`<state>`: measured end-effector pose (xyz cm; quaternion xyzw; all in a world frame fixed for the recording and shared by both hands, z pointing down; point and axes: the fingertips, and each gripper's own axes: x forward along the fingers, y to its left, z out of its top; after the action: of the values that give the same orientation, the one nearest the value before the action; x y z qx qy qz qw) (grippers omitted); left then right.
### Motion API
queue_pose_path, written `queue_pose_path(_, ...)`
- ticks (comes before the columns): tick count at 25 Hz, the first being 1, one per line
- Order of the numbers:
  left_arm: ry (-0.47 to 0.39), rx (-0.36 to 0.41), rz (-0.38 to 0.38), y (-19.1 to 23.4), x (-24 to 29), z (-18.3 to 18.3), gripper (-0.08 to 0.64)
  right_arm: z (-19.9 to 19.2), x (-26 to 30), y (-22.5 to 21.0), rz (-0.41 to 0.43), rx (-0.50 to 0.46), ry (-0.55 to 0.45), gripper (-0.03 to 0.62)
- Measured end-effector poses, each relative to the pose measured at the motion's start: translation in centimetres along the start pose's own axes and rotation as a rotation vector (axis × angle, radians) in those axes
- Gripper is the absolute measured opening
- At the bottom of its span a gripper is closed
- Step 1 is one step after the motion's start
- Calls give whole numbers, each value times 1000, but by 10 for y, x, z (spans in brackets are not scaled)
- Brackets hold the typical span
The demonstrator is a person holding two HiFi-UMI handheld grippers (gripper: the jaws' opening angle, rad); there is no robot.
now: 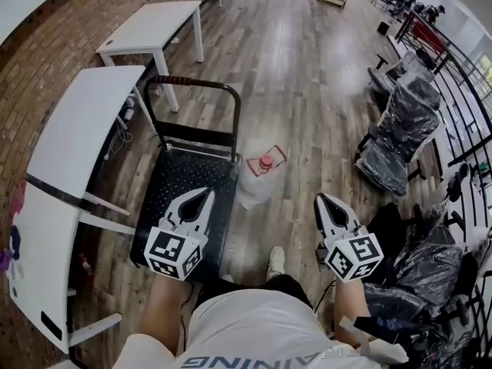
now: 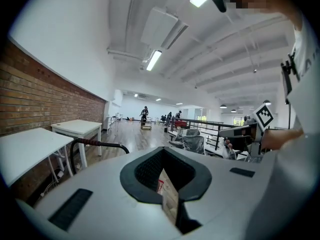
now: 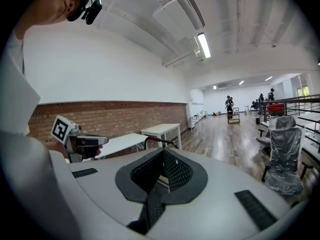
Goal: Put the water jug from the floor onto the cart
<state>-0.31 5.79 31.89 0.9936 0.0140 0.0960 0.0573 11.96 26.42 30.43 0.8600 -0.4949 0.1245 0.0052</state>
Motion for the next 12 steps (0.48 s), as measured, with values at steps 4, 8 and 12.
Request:
queue_pose_path(4, -7, -16, 88, -2, 31, 10, 0, 8, 29, -45, 62, -2, 1, 3)
queue_pose_path(8, -9, -20, 203, -4, 55, 17, 0, 14, 58, -85, 139, -10, 10, 3)
queue_pose_path(12, 1, -22, 323, -5, 64, 21, 0, 9, 85, -114, 222, 9, 40, 3)
